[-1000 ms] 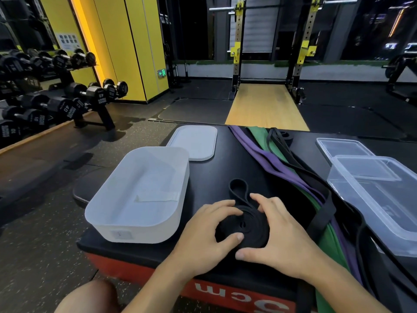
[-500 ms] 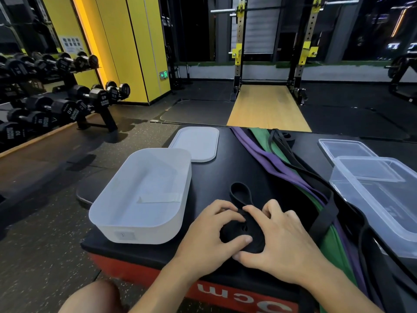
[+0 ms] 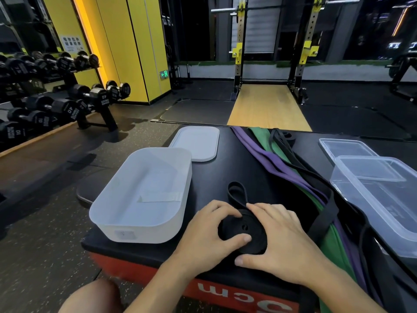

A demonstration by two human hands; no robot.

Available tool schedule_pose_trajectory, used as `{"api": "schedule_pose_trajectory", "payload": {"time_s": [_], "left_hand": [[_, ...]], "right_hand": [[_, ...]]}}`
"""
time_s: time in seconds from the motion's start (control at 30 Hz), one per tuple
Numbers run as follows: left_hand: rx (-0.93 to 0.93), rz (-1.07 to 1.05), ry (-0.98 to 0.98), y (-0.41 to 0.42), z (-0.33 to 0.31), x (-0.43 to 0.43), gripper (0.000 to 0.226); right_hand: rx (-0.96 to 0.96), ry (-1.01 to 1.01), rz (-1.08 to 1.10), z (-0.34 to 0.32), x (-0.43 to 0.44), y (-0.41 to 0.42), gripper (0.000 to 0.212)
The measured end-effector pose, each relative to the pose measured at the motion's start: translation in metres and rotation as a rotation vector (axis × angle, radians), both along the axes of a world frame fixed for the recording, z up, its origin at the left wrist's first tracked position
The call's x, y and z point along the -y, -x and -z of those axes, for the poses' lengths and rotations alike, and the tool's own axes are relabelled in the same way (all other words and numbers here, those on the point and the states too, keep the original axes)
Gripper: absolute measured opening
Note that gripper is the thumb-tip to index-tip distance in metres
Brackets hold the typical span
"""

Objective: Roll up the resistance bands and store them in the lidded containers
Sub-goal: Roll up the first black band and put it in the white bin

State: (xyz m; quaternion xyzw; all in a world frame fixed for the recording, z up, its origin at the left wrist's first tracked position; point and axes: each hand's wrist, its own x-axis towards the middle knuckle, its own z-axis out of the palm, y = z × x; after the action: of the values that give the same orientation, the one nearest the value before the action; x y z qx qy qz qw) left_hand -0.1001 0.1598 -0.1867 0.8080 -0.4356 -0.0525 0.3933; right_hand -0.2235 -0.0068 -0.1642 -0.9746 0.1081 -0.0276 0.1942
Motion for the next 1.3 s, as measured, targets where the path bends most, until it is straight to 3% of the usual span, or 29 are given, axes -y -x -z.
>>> {"api": "schedule_pose_trajectory", "payload": {"time_s": [0.2, 0.37, 0.47, 0.8, 0.93, 1.3], "left_hand": [[0.013, -0.028, 0.043, 0.001, 0.002, 0.002, 0.016], [0.212, -0.020, -0.171, 0.004, 0.002, 0.009, 0.051], [0.213, -0.021, -0.293, 0.003, 0.000, 0.014, 0.057], [0.237, -0.220, -0.250, 0.007, 0.004, 0.016, 0.057], [0.190, -0.319, -0.207, 0.008, 0.001, 0.013, 0.044], [0.239, -0.220, -0.084, 0.006, 0.006, 0.012, 0.021]], "right_hand": [[0.062, -0.091, -0.008, -0.003, -0.002, 0.004, 0.113], [0.074, -0.017, -0.082, -0.006, -0.006, 0.003, 0.098], [0.078, 0.001, -0.097, -0.003, -0.005, 0.003, 0.094], [0.089, 0.008, -0.047, -0.003, -0.005, 0.004, 0.088], [0.118, 0.011, 0.018, 0.003, -0.003, 0.001, 0.081], [0.125, 0.080, 0.179, 0.008, -0.001, -0.005, 0.085]]}}
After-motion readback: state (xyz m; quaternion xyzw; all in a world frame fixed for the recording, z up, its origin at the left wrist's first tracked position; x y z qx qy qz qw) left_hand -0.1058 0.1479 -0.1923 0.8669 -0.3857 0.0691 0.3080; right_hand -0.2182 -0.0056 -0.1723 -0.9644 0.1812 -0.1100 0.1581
